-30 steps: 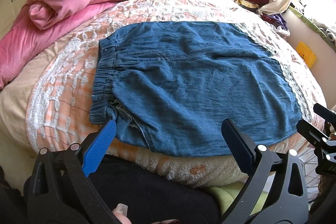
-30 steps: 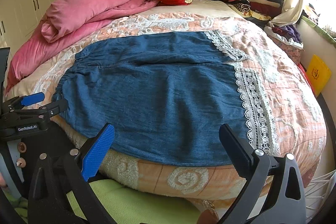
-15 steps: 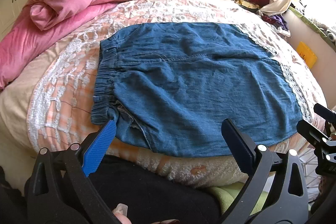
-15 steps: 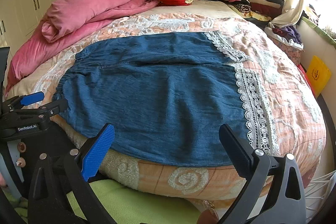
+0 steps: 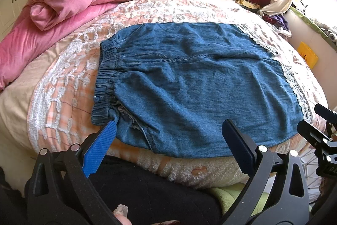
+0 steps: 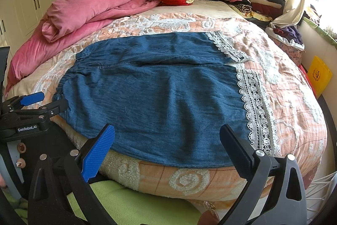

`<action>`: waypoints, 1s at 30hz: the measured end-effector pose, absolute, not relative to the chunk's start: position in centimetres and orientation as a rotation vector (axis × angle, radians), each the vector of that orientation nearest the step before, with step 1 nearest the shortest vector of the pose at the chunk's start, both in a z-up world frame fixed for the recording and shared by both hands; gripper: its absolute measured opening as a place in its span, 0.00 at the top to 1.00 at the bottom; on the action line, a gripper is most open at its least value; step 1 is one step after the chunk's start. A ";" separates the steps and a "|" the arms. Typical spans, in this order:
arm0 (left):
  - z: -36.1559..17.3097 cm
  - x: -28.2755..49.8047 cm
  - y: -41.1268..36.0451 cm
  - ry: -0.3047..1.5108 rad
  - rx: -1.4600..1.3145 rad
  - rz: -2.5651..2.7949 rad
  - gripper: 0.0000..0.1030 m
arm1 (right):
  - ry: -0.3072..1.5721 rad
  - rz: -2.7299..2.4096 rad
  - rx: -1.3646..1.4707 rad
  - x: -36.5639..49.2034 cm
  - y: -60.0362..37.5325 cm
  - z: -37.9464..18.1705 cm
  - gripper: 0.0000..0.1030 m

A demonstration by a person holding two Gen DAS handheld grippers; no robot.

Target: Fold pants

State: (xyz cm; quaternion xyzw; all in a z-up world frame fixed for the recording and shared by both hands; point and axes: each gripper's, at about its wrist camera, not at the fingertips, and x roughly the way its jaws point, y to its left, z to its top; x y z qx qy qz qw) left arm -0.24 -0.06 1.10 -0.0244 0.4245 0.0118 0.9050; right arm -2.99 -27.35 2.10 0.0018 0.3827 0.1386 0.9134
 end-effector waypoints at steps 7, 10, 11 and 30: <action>1.0 -0.3 -0.1 0.877 -0.047 0.025 0.09 | 0.787 0.293 0.004 -2.8 -27.2 2.2 0.04; 1.3 -0.2 0.1 0.877 -0.048 0.029 0.09 | 0.788 0.297 0.009 -2.3 -27.2 2.5 0.04; 1.4 -0.2 0.2 0.875 -0.047 0.033 0.09 | 0.784 0.296 0.011 -2.2 -27.2 2.5 0.04; 1.8 5.6 6.0 0.882 -0.094 0.123 0.09 | 0.764 0.407 -0.037 5.2 -23.2 4.6 0.04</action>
